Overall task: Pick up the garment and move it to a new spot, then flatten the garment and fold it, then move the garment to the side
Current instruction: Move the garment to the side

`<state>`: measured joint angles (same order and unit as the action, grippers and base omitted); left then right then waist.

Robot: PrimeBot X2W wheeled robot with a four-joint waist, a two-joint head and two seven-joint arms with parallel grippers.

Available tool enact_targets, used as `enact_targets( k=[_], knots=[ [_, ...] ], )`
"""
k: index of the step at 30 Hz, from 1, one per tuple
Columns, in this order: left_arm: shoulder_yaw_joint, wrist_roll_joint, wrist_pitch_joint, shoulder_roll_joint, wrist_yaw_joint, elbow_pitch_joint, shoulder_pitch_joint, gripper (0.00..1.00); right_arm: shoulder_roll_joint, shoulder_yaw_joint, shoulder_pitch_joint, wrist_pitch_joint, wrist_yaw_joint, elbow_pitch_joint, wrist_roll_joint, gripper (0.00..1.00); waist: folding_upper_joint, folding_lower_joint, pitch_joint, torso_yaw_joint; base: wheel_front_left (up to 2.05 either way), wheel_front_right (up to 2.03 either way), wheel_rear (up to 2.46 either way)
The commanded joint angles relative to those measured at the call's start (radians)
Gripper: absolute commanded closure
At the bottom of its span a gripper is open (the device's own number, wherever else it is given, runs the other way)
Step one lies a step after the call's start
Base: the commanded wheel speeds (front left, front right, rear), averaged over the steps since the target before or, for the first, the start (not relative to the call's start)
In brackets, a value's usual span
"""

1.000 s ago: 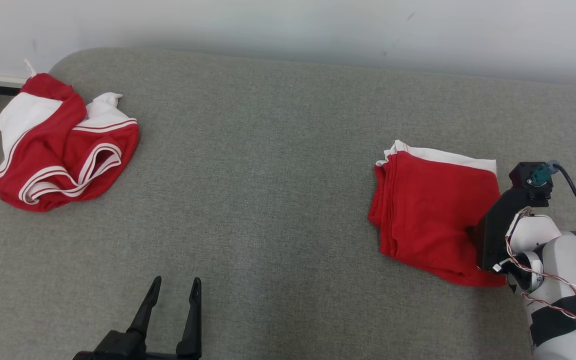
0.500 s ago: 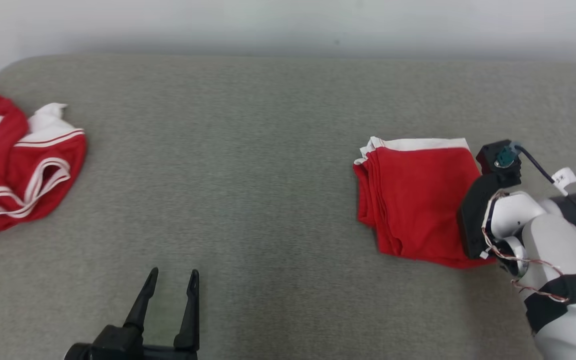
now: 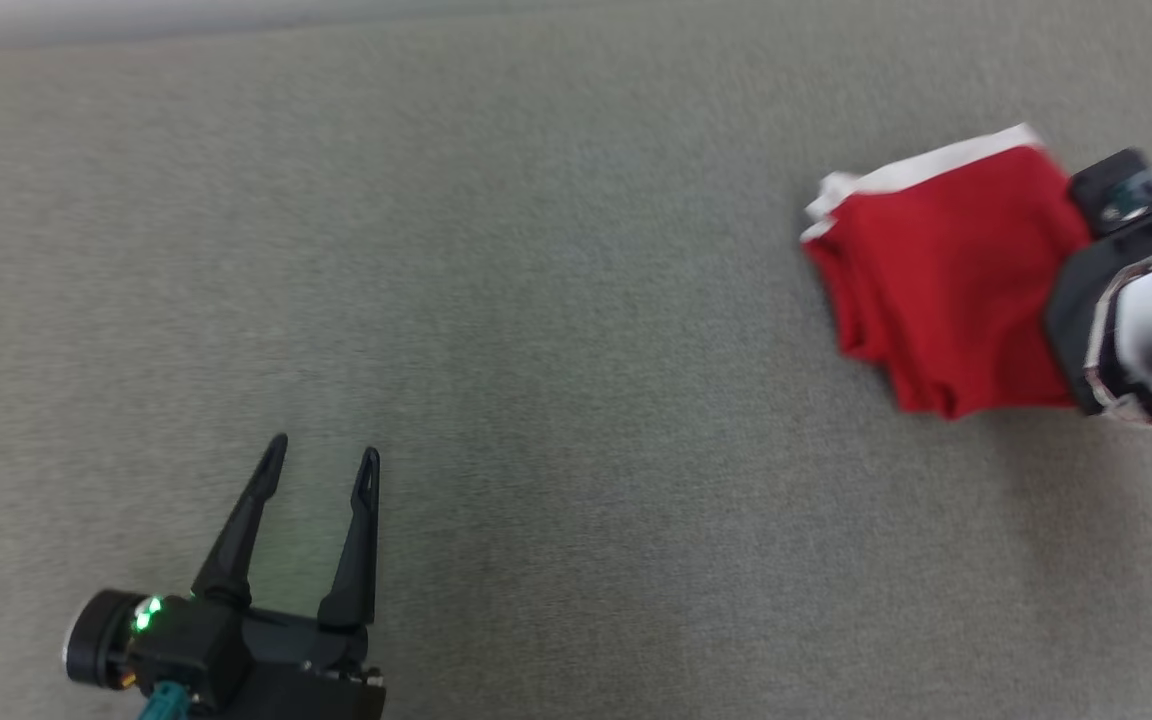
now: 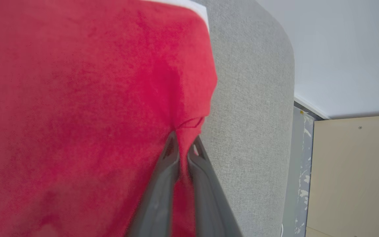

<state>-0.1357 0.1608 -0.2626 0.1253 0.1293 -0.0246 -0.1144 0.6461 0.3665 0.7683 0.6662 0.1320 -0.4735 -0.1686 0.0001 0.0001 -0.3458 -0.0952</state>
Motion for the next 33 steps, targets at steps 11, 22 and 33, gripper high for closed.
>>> enact_targets(
  k=[11,22,33],
  knots=[
    [-0.025,0.008,0.026,0.073,0.001,0.129,-0.056,0.0,0.117,-0.098,0.066,-0.184,-0.003,-0.129,0.067,1.0,-0.0001,-0.0001,-0.223,-0.14,0.0,0.0,0.0],
    [-0.036,0.01,0.058,0.095,-0.002,0.244,-0.076,0.0,0.102,-0.288,0.08,-0.309,-0.003,-0.197,0.237,1.0,-0.0001,-0.0001,-0.288,-0.129,0.0,0.0,0.0],
    [-0.056,0.006,0.041,0.09,-0.012,0.235,-0.062,0.0,0.001,-0.509,0.011,-0.413,-0.003,-0.155,0.416,0.0,-0.0001,-0.0001,-0.224,-0.096,0.0,0.0,0.0]
  ],
)
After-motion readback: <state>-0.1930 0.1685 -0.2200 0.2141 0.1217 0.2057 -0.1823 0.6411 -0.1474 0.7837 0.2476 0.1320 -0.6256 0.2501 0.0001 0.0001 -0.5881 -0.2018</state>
